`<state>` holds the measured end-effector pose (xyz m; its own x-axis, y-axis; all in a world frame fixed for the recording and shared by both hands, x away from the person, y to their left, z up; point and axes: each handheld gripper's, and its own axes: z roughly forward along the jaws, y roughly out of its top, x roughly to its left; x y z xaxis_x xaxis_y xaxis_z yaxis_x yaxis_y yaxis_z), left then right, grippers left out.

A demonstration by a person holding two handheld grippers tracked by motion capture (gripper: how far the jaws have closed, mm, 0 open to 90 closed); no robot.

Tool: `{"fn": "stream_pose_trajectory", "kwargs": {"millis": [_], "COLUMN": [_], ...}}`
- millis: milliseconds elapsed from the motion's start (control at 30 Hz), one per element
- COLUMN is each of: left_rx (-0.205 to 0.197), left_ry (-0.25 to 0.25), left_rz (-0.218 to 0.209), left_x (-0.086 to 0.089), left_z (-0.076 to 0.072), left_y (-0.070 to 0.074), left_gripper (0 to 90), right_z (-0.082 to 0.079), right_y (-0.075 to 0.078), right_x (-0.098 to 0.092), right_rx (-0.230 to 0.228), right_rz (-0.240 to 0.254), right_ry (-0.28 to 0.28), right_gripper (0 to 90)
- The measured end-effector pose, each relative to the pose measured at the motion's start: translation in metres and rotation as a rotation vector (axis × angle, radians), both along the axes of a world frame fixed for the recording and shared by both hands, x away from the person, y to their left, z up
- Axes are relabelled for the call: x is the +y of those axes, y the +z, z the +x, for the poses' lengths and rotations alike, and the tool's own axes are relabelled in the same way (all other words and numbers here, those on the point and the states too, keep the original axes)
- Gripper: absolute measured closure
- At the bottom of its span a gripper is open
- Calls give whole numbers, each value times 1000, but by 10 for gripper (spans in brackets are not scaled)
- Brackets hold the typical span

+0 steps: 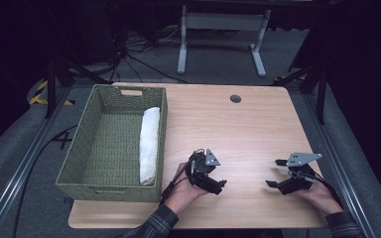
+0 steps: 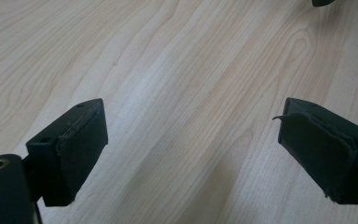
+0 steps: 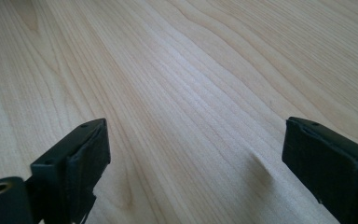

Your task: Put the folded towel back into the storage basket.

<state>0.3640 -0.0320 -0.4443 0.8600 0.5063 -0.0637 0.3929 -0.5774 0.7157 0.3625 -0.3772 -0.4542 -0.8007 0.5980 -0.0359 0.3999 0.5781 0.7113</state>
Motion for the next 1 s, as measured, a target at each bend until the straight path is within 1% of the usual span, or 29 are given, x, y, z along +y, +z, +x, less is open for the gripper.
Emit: {"fn": "stream_pose_trajectory", "kwargs": {"millis": [33, 67, 133, 167, 200, 233, 300, 333, 367, 400, 433, 467, 533, 567, 600, 633, 1000], "left_rx": [9, 15, 12, 12, 18, 25, 25, 27, 18, 2, 2, 0, -3, -13, -8, -22, -24], "left_ry": [2, 3, -8, -8, -22, -24, -26, -33, -41, -35, -42, -48, -52, -51, -53, -56, -74], "left_rz": [-5, 2, 40, 40, 72, 82, 85, 100, 102, 109, 115, 116, 113, 105, 101, 84, 87], "left_x": [-1, -2, -5, -5, -8, -10, -12, -12, -13, -15, -15, -15, -15, -15, -14, -13, -12], "left_z": [0, 0, 1, 1, 2, 1, 1, 1, 1, 0, 0, 0, 0, 0, -1, -1, -1], "left_y": [-3, -7, -14, -14, -18, -20, -23, -24, -25, -26, -26, -26, -27, -28, -28, -30, -29], "left_gripper": [86, 84, 69, 62, 45, 34, 32, 29, 18, 13, 12, 10, 0, 0, 0, 0, 0], "right_z": [0, 0, 1, 1, 1, 1, 1, 1, 1, 2, 2, 2, 2, 2, 2, 1, 2], "right_y": [-1, -1, -3, -3, -4, -5, -6, -7, -8, -9, -10, -11, -13, -13, -14, -14, -15], "right_x": [0, 1, 1, 2, 3, 3, 4, 4, 5, 5, 5, 6, 6, 6, 6, 5, 5], "right_rx": [4, 4, 10, 14, 12, 14, 13, 17, 15, 15, 21, 23, 21, 20, 16, 11, 10], "right_rz": [0, -1, -7, -12, -14, -16, -22, -23, -24, -30, -33, -37, -26, -25, -17, -8, -6], "right_ry": [-3, -2, -1, -1, 4, 3, 5, 9, 12, 13, 13, 17, 22, 23, 24, 25, 27], "right_gripper": [68, 58, 43, 37, 32, 25, 20, 17, 11, 8, 2, 0, 0, 0, 0, 0, 0]}}
